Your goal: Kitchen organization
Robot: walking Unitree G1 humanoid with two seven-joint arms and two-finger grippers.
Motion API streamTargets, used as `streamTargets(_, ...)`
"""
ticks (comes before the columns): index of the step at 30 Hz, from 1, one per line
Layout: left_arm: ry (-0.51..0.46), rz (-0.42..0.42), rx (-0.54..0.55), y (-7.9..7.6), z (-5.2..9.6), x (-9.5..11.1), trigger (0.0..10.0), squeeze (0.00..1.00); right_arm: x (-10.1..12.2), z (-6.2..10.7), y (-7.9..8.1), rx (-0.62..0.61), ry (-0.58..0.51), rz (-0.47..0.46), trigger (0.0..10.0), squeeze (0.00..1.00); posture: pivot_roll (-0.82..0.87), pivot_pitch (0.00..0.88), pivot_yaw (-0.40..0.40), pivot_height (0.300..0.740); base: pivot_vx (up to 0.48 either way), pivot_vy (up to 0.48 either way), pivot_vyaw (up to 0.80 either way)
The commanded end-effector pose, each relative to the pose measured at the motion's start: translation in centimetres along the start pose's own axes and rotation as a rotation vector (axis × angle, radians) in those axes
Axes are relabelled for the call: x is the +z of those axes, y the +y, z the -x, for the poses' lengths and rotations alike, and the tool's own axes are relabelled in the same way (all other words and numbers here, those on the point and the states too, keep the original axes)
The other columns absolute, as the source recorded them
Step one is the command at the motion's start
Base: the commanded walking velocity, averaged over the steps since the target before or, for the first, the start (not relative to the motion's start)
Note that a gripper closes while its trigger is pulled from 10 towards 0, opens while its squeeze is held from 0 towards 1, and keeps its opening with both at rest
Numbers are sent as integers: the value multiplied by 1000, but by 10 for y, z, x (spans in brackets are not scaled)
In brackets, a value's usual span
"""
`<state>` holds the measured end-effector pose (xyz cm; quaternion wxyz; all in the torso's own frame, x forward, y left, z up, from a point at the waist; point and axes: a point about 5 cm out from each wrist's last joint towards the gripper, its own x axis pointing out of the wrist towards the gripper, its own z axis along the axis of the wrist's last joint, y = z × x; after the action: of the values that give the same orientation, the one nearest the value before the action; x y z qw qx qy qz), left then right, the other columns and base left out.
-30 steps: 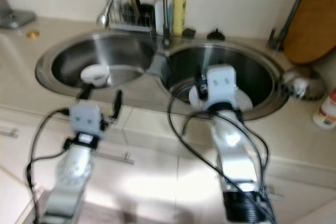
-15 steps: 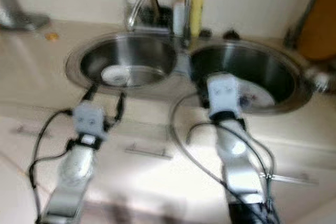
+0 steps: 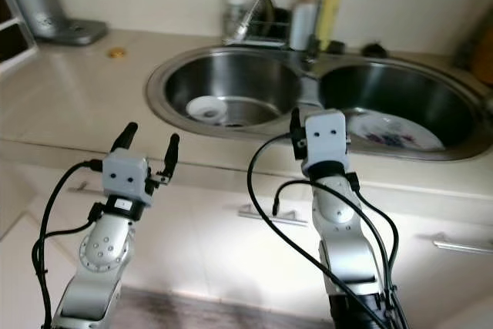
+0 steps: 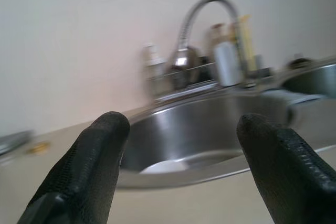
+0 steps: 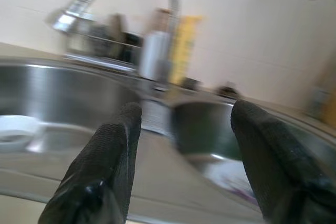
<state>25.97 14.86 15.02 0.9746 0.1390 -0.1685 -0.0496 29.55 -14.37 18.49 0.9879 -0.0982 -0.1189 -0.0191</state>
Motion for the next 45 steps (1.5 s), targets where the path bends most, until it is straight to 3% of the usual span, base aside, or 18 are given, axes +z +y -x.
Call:
streamTargets(1,-21,0,-15,-3,-2,4,10000,0,4,1,-4,-22,-15,12,10000,0,85,0,-35,740,0,0,-800)
streamTargets(9,-19,-9,-16,-3,-2,3,10000,0,11,5,-15,-103,-77,65,10000,0,82,0,-34,740,0,0,0)
streamTargets(23,-42,-22,-7,-1,-3,6,10000,0,10,13,-15,-114,-95,82,10000,0,85,0,-31,740,0,0,-57)
streamTargets(45,-40,-21,-14,-3,-2,4,10000,0,7,16,-11,-87,-99,86,10000,0,87,0,-35,740,0,0,-800)
